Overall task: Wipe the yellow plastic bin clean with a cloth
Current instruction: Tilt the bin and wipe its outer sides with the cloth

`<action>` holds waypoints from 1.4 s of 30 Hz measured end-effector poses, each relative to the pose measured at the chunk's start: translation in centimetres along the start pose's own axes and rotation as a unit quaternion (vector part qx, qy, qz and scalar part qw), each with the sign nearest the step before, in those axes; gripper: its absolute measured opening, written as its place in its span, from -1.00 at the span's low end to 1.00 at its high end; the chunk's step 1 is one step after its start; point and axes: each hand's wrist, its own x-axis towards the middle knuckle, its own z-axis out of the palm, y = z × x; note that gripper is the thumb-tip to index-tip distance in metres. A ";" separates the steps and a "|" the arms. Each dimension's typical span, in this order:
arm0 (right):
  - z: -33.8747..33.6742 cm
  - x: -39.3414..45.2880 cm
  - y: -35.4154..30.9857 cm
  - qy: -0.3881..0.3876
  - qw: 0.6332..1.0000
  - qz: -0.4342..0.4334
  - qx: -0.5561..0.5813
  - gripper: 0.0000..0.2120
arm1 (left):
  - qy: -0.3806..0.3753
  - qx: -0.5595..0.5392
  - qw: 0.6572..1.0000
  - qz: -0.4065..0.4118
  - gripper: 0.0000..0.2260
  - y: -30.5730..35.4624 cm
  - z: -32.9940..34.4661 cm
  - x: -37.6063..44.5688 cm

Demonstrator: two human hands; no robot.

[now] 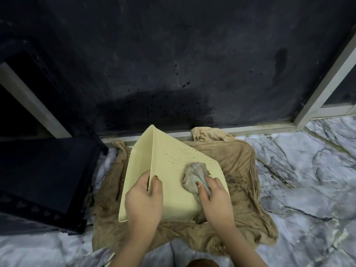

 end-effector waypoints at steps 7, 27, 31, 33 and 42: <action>-0.5 0.2 4.3 0.007 0.996 0.086 -0.008 -0.69 | -0.018 -0.026 0.999 -0.018 -0.80 0.0 -0.3 -0.2; -1.1 -1.3 -4.4 0.006 0.998 -0.052 0.031 -0.71 | -0.017 0.011 0.998 0.067 -0.81 0.3 1.1 -1.8; -0.9 -0.1 -4.2 0.007 0.998 -0.049 0.038 -0.72 | -0.024 0.005 0.998 0.064 -0.85 0.2 1.2 -1.6; -0.7 0.1 -3.6 0.014 0.998 -0.037 0.043 -0.69 | -0.020 0.003 0.998 0.060 -0.83 0.1 1.2 -1.6; -1.0 0.9 1.6 0.016 0.999 0.046 0.005 -0.66 | -0.046 -0.014 0.999 -0.006 -0.92 0.3 0.8 -1.6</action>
